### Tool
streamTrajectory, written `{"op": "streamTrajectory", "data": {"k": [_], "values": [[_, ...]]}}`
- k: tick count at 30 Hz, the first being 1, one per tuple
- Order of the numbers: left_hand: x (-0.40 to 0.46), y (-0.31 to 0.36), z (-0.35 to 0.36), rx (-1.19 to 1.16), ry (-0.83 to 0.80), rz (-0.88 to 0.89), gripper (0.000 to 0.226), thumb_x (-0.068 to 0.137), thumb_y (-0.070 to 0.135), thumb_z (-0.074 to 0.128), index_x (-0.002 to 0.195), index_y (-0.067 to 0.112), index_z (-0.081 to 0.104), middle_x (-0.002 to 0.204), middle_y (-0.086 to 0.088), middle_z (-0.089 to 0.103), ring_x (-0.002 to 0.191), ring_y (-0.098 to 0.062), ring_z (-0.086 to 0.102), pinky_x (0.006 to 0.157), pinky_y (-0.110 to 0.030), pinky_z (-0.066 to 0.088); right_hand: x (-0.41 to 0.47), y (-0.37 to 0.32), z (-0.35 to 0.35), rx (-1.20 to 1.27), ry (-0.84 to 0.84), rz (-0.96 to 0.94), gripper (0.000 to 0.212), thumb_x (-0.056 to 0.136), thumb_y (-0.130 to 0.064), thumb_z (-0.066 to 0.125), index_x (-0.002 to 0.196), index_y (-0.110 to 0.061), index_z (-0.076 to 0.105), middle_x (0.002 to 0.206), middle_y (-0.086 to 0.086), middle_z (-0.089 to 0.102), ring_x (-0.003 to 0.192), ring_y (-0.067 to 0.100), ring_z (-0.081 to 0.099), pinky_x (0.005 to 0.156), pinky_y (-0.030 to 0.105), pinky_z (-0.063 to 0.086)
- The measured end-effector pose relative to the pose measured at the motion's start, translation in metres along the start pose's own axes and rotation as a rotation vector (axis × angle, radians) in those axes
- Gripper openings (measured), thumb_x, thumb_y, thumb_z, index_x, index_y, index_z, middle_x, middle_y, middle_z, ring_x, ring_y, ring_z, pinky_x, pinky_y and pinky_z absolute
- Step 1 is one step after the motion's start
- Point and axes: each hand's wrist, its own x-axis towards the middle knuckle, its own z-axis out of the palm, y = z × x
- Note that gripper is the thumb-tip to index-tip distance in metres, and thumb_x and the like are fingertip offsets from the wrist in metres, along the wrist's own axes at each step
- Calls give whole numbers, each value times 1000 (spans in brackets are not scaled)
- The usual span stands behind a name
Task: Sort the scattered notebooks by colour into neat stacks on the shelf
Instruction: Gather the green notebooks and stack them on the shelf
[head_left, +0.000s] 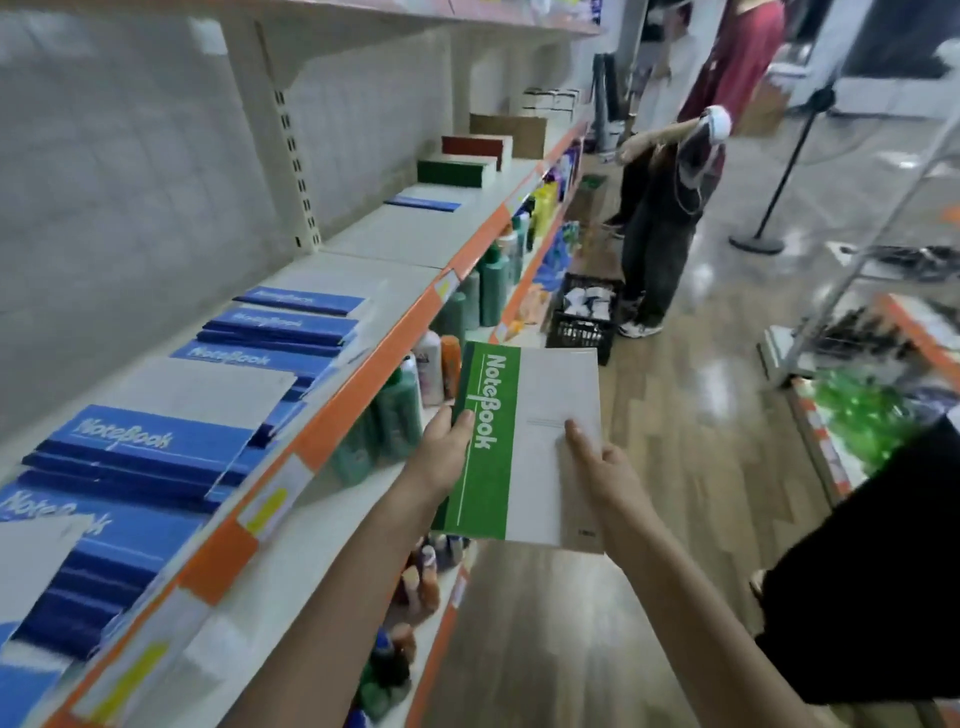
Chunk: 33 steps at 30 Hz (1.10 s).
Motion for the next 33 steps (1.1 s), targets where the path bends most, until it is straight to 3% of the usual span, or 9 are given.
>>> {"op": "streamTrajectory", "data": {"k": [2,5,7,11,14,21,25,29,33], "values": [[12,-5,26,17,-22,0,21,103,25,38,114,20,55,95,-1,67,85,-17,65,75,-31,52,12,5,-23,-48,49,-69,37,98,-38,44,98,-4,60,97,14,68,82,23,62,72,37,49],[28,-13,61,65,-69,-31,22,103,23,37,115,16,54,110,-13,64,103,-29,62,92,-44,50,27,15,-52,-106,115,-84,32,101,-30,36,96,-8,58,94,10,64,76,15,57,62,28,42],[38,-19,78,71,-101,-36,20,103,22,36,111,19,53,109,-12,64,103,-29,61,94,-44,48,36,21,-65,-120,130,-66,28,102,-28,34,94,-13,57,91,3,63,75,12,57,60,25,39],[58,-29,98,30,-91,-34,18,103,21,36,101,23,54,91,5,62,80,-8,62,66,-24,50,56,25,-79,-171,144,-69,28,101,-25,35,98,-9,58,90,1,63,76,11,55,60,24,38],[76,-30,104,37,-106,-53,21,103,22,36,98,22,57,87,6,64,75,-7,63,59,-23,48,74,26,-80,-166,147,-67,29,101,-26,35,100,-8,58,91,2,62,74,9,53,58,24,36],[148,-21,120,50,-111,-78,21,103,20,35,99,15,56,95,-8,64,82,-21,62,69,-29,49,146,21,-74,-155,136,-53,33,102,-26,32,103,-5,58,100,7,64,82,13,55,64,27,38],[212,-6,124,82,-115,-46,29,103,20,35,119,5,54,113,-17,62,103,-30,60,93,-43,48,208,5,-61,-144,118,-55,35,103,-27,31,102,-2,56,98,9,63,79,14,55,62,27,38],[276,14,124,62,-112,-28,21,103,17,35,109,10,53,102,-11,62,93,-25,59,79,-32,49,270,-15,-46,-124,125,-59,34,103,-26,32,100,0,54,95,10,62,75,13,54,60,26,37],[334,32,129,71,-144,6,20,103,17,35,109,15,54,105,-11,64,97,-26,60,90,-38,48,323,-30,-37,-94,158,-74,32,102,-24,33,97,-1,55,94,9,61,78,15,54,63,27,39]]}}
